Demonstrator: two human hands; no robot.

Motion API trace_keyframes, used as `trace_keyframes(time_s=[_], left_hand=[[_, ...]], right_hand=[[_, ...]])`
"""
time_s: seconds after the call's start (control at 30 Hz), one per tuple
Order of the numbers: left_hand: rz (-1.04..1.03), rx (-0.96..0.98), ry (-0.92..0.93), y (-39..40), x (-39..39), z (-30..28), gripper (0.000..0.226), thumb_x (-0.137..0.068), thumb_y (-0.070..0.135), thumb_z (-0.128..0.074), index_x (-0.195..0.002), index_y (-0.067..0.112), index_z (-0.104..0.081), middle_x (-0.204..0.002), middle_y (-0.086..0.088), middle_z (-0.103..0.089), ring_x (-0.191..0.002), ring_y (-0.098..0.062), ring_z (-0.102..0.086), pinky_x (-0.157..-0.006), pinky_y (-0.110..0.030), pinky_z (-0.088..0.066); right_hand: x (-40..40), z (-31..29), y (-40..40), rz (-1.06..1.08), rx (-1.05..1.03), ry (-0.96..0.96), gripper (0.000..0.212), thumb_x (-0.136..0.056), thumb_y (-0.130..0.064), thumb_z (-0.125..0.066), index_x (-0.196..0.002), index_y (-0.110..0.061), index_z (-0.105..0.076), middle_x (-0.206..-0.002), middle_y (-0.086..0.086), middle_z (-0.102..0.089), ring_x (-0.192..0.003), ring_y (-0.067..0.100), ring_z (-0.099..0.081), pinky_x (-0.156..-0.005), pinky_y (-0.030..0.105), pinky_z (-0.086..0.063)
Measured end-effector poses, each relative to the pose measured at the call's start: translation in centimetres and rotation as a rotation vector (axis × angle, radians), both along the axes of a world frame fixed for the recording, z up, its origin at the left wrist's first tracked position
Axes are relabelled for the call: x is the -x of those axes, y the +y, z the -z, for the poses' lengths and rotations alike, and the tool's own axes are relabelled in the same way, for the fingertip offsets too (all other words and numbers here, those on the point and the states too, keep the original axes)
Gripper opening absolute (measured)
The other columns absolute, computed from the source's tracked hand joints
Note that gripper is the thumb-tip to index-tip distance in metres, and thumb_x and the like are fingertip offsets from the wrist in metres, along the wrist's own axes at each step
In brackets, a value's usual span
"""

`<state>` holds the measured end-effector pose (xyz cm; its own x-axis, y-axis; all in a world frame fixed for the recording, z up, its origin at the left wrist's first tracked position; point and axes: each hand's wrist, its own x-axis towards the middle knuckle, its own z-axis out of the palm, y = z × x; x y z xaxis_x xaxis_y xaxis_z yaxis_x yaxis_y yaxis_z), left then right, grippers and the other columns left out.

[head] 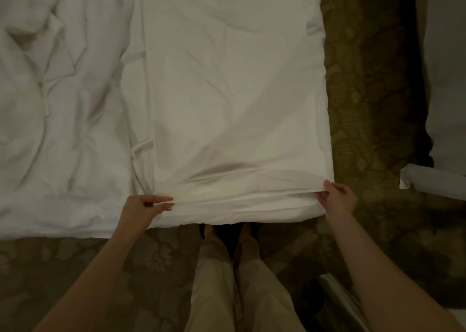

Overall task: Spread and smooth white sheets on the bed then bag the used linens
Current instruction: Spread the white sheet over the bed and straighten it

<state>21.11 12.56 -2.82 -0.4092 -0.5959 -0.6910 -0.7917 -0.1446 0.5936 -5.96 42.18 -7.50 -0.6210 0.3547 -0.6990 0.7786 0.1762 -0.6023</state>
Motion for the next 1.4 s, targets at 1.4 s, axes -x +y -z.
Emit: trace_keyframes(time_s=[1.4], left_hand=[[-0.357, 0.414, 0.383, -28.2, 29.7, 0.4, 0.029, -0.089, 0.028, -0.064, -0.062, 0.023, -0.055, -0.061, 0.004, -0.048, -0.056, -0.003, -0.038, -0.057, -0.025, -0.034]], right_hand=[[27.2, -3.6, -29.8, -0.451, -0.117, 0.574, 0.023, -0.097, -0.025, -0.054, -0.102, -0.005, -0.065, -0.083, -0.004, -0.057, -0.075, 0.006, -0.051, -0.072, 0.016, -0.045]])
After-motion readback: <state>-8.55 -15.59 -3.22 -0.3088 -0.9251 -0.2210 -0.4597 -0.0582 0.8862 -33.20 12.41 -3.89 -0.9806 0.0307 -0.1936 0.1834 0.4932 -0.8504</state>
